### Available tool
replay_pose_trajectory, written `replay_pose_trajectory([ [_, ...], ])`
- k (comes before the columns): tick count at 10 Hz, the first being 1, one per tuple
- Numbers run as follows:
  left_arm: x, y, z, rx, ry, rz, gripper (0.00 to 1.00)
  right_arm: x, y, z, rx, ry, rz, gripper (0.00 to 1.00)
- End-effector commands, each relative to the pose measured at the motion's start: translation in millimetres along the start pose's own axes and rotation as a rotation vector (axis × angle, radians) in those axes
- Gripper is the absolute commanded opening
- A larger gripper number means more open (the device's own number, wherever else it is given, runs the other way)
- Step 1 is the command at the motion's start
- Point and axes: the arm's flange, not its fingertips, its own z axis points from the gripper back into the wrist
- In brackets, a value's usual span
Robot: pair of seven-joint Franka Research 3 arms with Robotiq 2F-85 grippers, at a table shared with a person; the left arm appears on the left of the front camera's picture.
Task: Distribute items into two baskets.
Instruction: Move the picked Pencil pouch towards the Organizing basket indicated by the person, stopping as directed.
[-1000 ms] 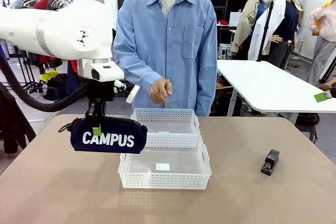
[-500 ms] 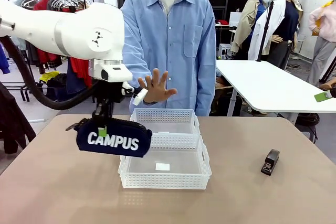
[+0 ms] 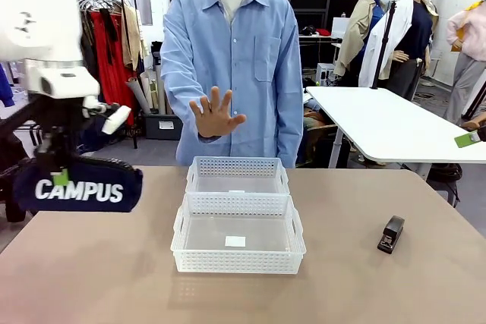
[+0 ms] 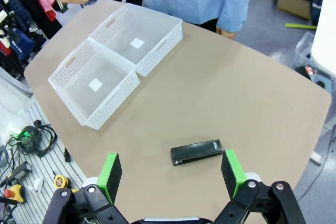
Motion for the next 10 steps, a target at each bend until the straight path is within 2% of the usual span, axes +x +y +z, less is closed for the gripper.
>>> replay_pose_trajectory([
  [1,0,7,-10,-0.01,-0.036,-0.029,0.0,1,-2,0,0.016,-0.032,0.019,1.0],
  [10,-8,-1,-3,-0.005,-0.014,-0.003,0.0,1,-2,0,0.016,-0.032,0.019,1.0],
])
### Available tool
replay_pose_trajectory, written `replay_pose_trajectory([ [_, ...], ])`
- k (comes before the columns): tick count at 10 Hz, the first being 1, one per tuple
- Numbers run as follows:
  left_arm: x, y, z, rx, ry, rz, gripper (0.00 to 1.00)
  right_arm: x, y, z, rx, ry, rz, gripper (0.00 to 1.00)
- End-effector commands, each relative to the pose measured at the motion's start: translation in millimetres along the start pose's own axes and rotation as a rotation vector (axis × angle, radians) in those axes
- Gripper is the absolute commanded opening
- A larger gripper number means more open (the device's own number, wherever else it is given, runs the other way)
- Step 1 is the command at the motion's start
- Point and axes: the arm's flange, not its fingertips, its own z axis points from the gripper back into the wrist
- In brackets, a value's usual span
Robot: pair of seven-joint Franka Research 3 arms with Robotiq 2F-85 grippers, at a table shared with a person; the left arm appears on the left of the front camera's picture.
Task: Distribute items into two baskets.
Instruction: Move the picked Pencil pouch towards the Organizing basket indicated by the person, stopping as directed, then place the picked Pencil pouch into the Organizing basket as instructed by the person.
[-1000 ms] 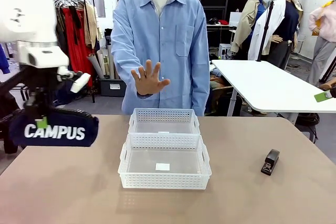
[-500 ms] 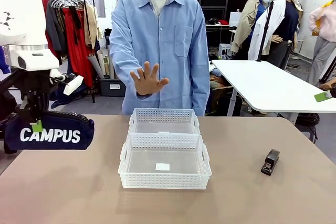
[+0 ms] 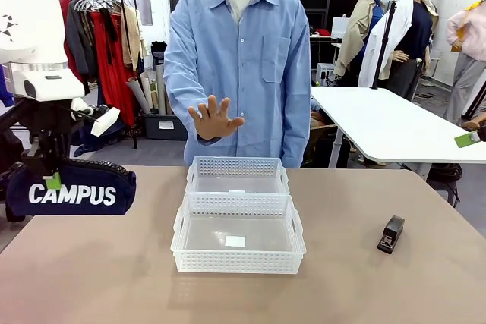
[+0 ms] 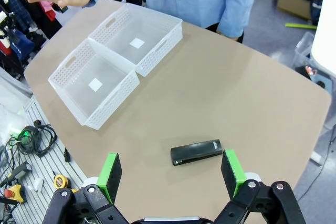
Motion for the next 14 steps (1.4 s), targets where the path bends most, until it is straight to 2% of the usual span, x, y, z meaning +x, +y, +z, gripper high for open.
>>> replay_pose_trajectory([
  [1,-3.0,-1.4,2.5,0.003,0.001,0.007,0.0,1.3,-2.2,0.3,0.016,-0.032,0.019,1.0],
  [14,-3.0,-1.4,2.5,0.003,0.001,0.007,0.0,1.3,-2.2,0.3,0.016,-0.032,0.019,1.0],
])
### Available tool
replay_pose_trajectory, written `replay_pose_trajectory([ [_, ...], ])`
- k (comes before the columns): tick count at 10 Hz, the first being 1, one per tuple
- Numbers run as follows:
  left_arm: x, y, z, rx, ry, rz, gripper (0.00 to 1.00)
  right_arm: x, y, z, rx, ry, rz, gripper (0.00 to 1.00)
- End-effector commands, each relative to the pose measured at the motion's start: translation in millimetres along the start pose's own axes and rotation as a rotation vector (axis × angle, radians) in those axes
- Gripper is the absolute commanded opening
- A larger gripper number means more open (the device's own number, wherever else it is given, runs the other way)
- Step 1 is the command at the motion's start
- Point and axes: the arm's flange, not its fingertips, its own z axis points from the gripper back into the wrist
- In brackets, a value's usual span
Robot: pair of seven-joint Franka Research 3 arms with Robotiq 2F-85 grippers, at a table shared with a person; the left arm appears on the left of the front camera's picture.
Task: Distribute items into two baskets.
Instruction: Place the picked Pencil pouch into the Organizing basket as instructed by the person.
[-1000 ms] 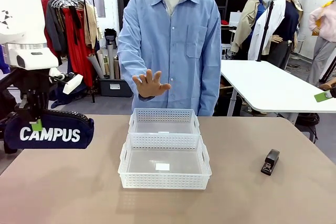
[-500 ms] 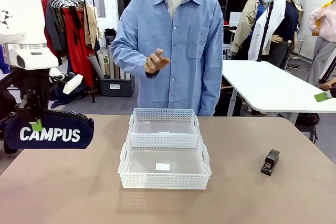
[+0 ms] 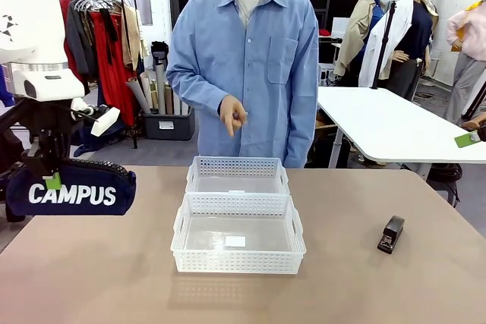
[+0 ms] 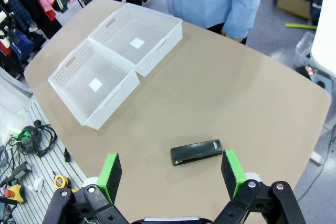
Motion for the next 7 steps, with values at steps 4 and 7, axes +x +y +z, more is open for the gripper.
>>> replay_pose_trajectory([
  [4,-3.0,-1.4,2.5,0.003,0.001,0.007,0.0,1.3,-2.2,0.3,0.016,-0.032,0.019,1.0],
  [7,-3.0,-1.4,2.5,0.003,0.001,0.007,0.0,1.3,-2.2,0.3,0.016,-0.032,0.019,1.0],
])
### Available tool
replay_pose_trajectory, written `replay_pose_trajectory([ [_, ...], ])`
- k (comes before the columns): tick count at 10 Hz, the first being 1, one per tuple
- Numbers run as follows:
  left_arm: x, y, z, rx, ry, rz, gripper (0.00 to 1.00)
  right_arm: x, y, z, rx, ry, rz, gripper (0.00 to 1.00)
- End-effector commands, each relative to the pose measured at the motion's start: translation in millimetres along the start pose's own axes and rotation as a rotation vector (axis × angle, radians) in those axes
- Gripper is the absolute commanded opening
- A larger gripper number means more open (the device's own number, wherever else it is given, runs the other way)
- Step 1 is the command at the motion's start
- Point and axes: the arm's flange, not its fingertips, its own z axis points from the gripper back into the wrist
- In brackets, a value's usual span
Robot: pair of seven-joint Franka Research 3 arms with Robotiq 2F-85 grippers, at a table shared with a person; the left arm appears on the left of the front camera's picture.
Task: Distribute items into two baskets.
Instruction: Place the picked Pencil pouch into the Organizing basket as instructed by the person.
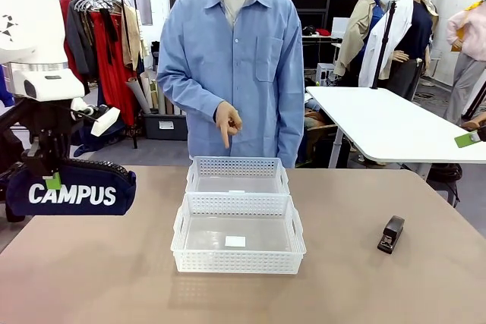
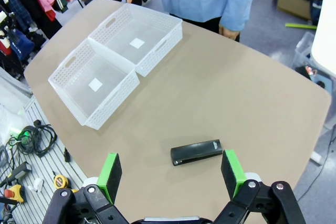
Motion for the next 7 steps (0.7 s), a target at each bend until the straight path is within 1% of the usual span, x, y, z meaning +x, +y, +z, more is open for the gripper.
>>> replay_pose_trajectory([
  [1,-3,-1,3,0.003,0.001,0.007,0.0,1,-2,0,0.016,-0.032,0.019,1.0],
  [5,0,0,0,0.0,0.0,0.0,0.0,1,-2,0,0.016,-0.032,0.019,1.0],
  [6,-3,11,4,-0.021,-0.011,-0.021,0.0,1,-2,0,0.016,-0.032,0.019,1.0],
  [7,-3,20,9,-0.01,-0.025,-0.05,0.0,1,-2,0,0.016,-0.032,0.019,1.0],
])
